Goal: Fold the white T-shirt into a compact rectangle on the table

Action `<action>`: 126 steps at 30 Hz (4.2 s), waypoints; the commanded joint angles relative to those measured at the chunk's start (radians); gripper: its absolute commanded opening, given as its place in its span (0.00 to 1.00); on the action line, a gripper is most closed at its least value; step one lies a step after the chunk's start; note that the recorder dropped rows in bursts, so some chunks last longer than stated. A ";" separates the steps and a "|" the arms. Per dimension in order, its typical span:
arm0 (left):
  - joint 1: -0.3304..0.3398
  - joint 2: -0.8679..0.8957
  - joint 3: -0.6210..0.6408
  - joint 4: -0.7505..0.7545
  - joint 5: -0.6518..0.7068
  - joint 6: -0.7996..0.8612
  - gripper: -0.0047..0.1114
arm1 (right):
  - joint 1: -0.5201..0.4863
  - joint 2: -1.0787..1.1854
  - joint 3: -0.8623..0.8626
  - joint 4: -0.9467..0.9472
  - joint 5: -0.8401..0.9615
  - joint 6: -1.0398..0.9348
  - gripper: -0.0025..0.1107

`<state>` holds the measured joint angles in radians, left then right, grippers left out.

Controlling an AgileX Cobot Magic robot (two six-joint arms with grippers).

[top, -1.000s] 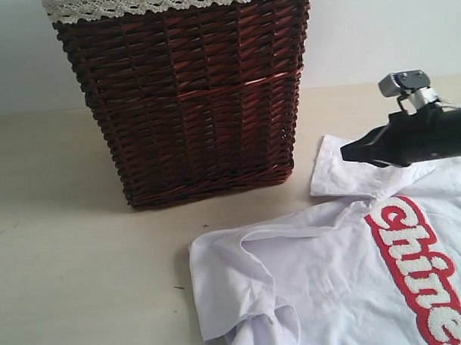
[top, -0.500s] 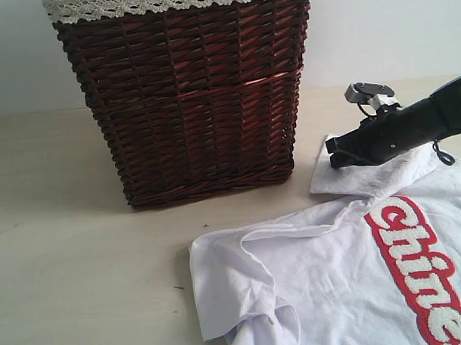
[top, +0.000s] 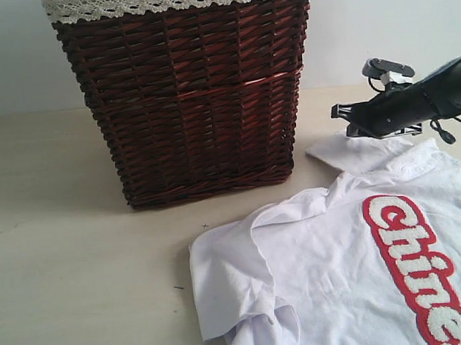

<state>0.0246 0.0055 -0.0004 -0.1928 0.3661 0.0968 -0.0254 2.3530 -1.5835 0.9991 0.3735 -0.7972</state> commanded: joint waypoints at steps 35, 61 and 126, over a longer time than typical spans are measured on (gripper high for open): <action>-0.008 -0.006 0.000 0.002 -0.005 0.003 0.04 | 0.014 -0.180 0.054 -0.421 -0.066 0.156 0.02; -0.008 -0.006 0.000 0.002 -0.005 0.003 0.04 | 0.014 -1.923 1.359 -0.373 -0.537 0.098 0.18; -0.057 1.212 -0.762 -0.131 0.792 0.375 0.04 | 0.014 -2.341 1.583 -1.103 -0.090 0.797 0.18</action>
<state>-0.0282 1.1038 -0.6577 -0.3059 0.9818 0.3479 -0.0088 0.0175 -0.0046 -0.1037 0.2888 0.0093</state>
